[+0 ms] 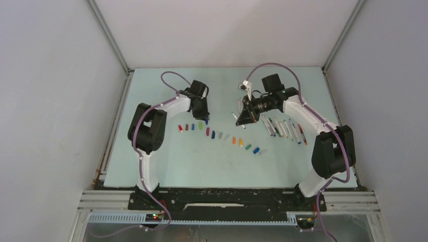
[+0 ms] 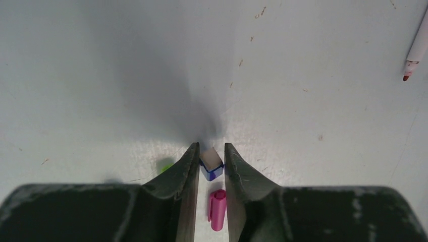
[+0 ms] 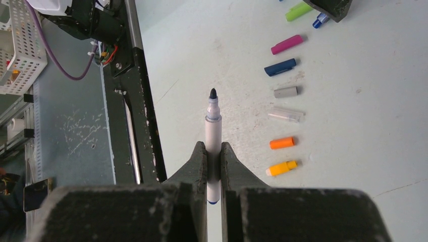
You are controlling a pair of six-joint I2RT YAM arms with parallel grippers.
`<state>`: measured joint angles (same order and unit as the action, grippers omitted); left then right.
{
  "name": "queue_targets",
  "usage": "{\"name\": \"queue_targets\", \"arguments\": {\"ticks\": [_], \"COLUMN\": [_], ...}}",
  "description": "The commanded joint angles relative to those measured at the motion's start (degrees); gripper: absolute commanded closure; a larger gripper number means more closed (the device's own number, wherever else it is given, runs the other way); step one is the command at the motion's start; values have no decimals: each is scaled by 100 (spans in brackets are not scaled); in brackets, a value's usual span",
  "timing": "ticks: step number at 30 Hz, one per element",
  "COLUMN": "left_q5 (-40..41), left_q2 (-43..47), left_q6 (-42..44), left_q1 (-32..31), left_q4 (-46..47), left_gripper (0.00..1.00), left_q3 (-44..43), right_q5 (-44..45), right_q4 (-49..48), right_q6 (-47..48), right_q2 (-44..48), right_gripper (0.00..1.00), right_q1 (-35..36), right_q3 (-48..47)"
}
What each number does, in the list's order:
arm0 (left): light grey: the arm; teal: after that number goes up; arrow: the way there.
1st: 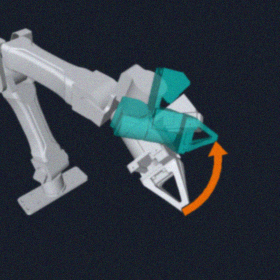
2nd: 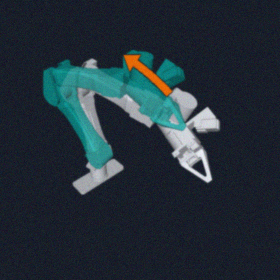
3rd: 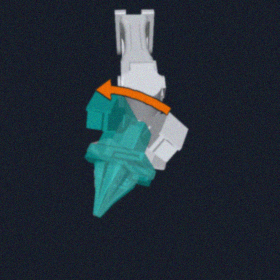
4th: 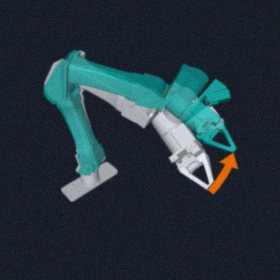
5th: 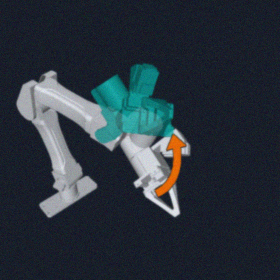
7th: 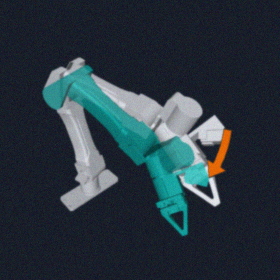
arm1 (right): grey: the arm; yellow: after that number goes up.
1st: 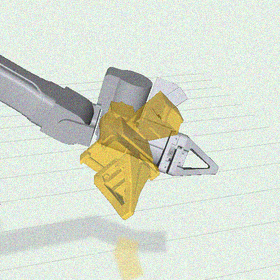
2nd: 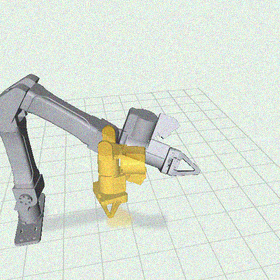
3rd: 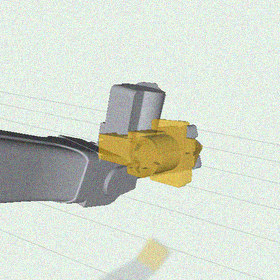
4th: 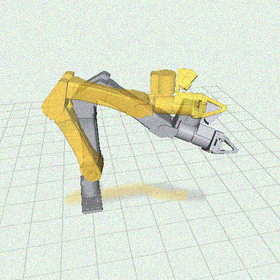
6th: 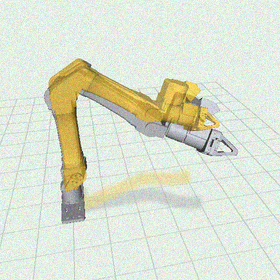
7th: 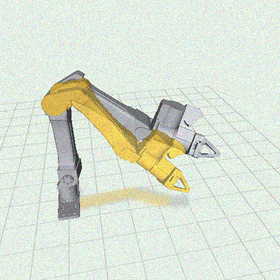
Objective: Open the pen caps
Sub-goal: Place the pen cap at the center of the board, then place the pen at the center of the board.
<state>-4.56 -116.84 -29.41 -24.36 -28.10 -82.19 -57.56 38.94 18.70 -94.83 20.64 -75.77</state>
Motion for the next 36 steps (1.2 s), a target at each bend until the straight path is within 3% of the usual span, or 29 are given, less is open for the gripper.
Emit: {"name": "queue_targets", "arguments": {"ticks": [1,9,16,22,30,34,36], "left_q5": [121,227,438,684,1084,817,523], "left_q2": [-49,21,665,2040,4385,5395,5816], "left_q6": [153,179,205,198,243,165,23], "left_q1": [-25,-24,-24,-20,59,438,736], "left_q4": [-65,-157,-88,583,1193,1190,1226], "left_gripper": [73,68,66,57,33,17,15], "left_q3": [-348,-452,-325,557,2395,3225,3650], "right_q5": [-181,-186,-67,602,1820,2273,2465], "right_q4": [12,21,13,-102,-104,349,565], "right_q6": [86,77,90,0,-122,110,178], "right_q2": [-35,-34,-24,-76,-387,-951,-1231], "right_gripper": [100,100,100,100,99,98,97], "right_q1": [-55,-79,-184,-468,-1078,-1301,-1366], "right_q3": [-35,-35,-39,-36,-396,-1013,-1378]}}
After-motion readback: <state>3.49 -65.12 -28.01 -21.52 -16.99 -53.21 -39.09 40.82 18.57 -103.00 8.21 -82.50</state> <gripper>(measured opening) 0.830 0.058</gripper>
